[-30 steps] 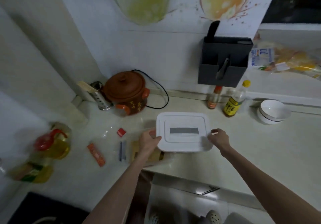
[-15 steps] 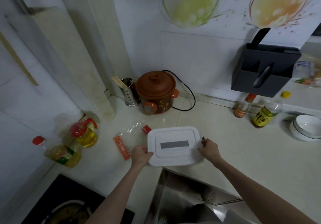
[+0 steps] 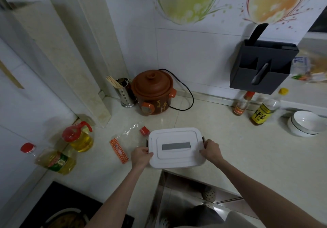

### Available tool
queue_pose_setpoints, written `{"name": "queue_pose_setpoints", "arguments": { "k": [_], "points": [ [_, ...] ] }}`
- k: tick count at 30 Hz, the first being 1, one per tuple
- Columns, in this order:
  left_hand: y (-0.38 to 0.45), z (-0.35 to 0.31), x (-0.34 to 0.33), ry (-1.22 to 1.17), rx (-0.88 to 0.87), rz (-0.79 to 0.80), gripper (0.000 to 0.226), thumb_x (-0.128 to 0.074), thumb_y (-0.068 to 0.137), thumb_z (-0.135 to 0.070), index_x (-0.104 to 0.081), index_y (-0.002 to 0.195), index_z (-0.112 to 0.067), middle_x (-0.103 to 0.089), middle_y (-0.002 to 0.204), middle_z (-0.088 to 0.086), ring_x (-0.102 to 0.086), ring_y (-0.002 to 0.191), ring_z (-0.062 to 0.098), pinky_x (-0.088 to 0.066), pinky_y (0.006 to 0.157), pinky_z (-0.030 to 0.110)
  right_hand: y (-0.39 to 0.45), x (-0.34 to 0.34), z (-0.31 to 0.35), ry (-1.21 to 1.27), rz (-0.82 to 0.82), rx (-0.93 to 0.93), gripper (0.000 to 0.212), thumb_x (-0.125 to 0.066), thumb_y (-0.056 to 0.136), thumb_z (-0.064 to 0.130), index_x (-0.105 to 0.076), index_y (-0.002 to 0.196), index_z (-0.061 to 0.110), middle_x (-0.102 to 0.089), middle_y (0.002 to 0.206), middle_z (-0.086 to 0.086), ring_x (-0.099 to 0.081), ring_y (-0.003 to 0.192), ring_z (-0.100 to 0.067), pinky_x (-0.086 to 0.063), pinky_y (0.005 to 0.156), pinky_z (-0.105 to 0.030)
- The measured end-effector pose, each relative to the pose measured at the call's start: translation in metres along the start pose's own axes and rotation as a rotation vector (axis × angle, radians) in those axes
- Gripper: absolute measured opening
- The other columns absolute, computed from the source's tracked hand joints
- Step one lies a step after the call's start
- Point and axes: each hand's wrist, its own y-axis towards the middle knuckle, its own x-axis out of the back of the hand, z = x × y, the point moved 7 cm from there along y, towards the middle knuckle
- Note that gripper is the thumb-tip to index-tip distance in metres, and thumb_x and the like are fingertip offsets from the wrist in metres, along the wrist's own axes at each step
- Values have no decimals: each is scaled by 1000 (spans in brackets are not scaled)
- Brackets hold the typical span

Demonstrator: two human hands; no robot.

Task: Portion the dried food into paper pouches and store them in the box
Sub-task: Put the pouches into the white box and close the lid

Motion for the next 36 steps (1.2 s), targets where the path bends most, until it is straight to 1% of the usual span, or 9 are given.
{"name": "queue_pose_setpoints", "arguments": {
  "k": [7,9,13,18,22,25,28,31,36],
  "points": [
    [6,-2,2,39,45,21,34,-78,78,-9,-70,111,-4,-72,110,13,-67,96,24,-52,90,33,9,-2,4,-37,32,-4,9,-58,82,9,-50,79,5,-56,84,-11,-54,77,-23,-33,45,-21],
    [9,-3,1,58,63,24,34,-78,78,-10,-70,111,-5,-72,111,12,-67,99,25,-52,91,34,12,-3,4,-55,23,-16,11,-59,82,10,-51,76,6,-55,83,-10,-56,77,-24,-36,50,-22],
    [13,-2,-1,99,71,32,31,-79,77,-11,-72,106,-5,-72,109,12,-68,98,24,-53,89,34,16,-2,3,-102,19,-23,16,-60,80,11,-61,92,1,-57,85,-11,-55,77,-25,-44,57,-26],
    [17,-2,4,158,70,53,52,-83,74,-17,-62,119,-3,-65,121,15,-62,110,29,-51,94,40,25,-5,-3,-140,54,-53,35,-57,80,16,-55,113,2,-53,118,-20,-47,114,-36,-44,91,-38],
    [15,-2,1,182,138,91,78,-79,79,-20,-37,143,-2,-44,145,18,-44,132,35,-41,106,44,21,-9,-2,-88,73,-104,39,-59,82,15,-51,117,0,-56,120,-20,-55,110,-35,-48,82,-35],
    [13,-3,-5,163,166,123,60,-73,84,-15,-47,135,3,-53,137,21,-52,124,34,-47,99,40,17,-8,3,-60,30,-72,39,-58,83,13,-41,117,3,-58,113,-18,-58,103,-37,-49,79,-40],
    [9,-9,-10,161,114,120,28,-67,85,-7,-65,112,1,-67,117,20,-64,103,28,-52,79,28,14,-7,3,-57,-5,-51,47,-59,82,14,-34,121,6,-58,110,-17,-60,100,-36,-49,74,-40],
    [6,-12,-12,186,69,126,14,-64,85,-6,-68,98,-2,-70,107,16,-62,85,20,-46,61,20,13,-8,1,-78,12,-105,45,-61,83,17,-44,122,1,-59,113,-15,-61,102,-31,-49,75,-33],
    [2,-7,-14,142,57,136,33,-70,83,-13,-65,114,-3,-68,114,15,-65,106,27,-52,80,29,14,-11,3,-86,72,-111,30,-56,85,15,-57,111,1,-62,101,-13,-64,92,-28,-52,73,-30]
  ]
}}
